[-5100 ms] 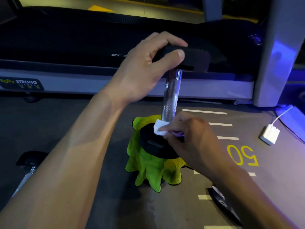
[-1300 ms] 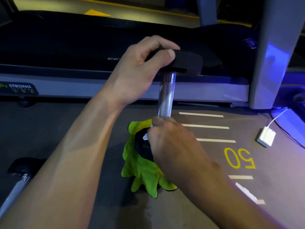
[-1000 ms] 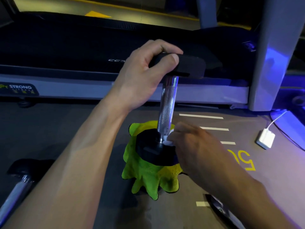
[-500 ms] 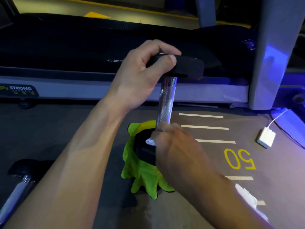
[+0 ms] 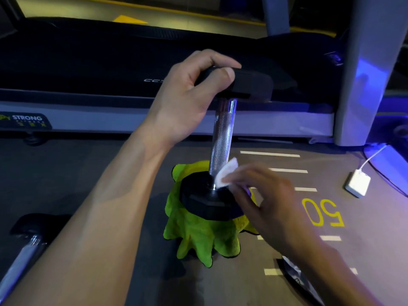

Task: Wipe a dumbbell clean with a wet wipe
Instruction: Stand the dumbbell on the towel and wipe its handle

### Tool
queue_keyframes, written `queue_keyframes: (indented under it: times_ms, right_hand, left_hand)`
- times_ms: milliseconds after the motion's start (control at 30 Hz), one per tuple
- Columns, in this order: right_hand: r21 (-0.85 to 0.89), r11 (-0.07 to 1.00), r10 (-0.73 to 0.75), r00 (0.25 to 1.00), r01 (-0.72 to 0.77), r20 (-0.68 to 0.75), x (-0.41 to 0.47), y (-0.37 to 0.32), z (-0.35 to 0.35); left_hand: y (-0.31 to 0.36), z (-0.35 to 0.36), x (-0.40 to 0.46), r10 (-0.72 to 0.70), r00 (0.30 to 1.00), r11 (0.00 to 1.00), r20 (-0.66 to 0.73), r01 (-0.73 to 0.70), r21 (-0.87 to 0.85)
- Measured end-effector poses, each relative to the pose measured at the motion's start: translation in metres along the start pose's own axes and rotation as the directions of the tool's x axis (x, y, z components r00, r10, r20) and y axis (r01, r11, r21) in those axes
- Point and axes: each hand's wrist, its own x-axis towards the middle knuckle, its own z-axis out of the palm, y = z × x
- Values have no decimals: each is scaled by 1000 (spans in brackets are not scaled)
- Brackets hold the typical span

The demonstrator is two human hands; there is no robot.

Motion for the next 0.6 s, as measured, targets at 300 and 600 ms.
queue_keyframes:
  times_ms: [300,600]
  right_hand:
    - [-140,990,11,966,26,258,35,2,0]
    - [-169,978,-155,970,123,-190,52,2,8]
  left_hand:
    - [-1,5,4,-11,1000,1000,-3,11,-15]
    - [1,4,2,-12,1000,1000,1,12,-12]
